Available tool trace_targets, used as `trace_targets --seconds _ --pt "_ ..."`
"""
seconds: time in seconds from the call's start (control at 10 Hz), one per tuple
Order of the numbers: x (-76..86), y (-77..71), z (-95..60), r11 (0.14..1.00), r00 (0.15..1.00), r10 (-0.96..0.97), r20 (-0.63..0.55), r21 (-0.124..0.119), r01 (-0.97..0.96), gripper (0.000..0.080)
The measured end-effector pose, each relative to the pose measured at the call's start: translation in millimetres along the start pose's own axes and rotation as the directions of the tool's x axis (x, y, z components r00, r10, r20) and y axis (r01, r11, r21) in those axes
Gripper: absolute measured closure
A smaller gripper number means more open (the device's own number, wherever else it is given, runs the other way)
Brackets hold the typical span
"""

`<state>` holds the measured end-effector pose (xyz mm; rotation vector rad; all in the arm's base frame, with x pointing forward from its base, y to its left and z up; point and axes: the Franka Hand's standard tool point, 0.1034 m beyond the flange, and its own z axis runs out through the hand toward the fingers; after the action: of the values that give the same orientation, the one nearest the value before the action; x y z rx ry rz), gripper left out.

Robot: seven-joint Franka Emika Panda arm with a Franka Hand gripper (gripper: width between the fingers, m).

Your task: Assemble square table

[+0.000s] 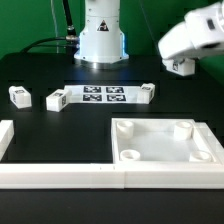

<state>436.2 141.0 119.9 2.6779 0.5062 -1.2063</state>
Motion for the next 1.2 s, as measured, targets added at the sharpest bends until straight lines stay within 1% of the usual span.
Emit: trace_targets --seconds 0.1,0.2,0.4,0.5,0.6,0.7,0.8,0.9,1.0,1.1,1.2 --pt "-4.2 13.5 -10.6 1.0 0.997 0.006 -0.073 0.013 -0.006 0.0511" --pt "-11.3 26.8 -15.7 1.0 0.986 0.0 -0.168 0.015 0.002 0.0511" --pt "-7.0 26.1 -15.5 1.0 0.947 0.006 -0.323 0.004 -0.005 0.0511" --pt "-1.5 29.6 -21.0 1.0 0.913 -0.001 -0.408 0.001 0.001 0.051" --pt "9.7 40.3 -33.6 1.0 0.872 -0.019 -0.488 0.005 0.025 0.051" --pt "13.0 54.3 -54.0 1.0 0.847 -0.019 -0.531 0.01 0.029 0.051" --pt "18.7 70.3 -79.7 0.999 0.81 -0.023 -0.586 0.005 0.032 0.051" --pt "25.4 78.7 -95.8 1.0 0.746 -0.011 -0.666 0.0 0.015 0.051" --pt "26.1 77.7 -92.1 1.0 0.697 -0.012 -0.717 -0.009 0.008 0.051" --pt "25.5 77.9 -88.7 1.0 0.669 -0.014 -0.743 -0.015 0.005 0.051" --pt "30.6 80.7 -96.2 1.0 0.596 -0.019 -0.803 -0.026 -0.003 0.051"
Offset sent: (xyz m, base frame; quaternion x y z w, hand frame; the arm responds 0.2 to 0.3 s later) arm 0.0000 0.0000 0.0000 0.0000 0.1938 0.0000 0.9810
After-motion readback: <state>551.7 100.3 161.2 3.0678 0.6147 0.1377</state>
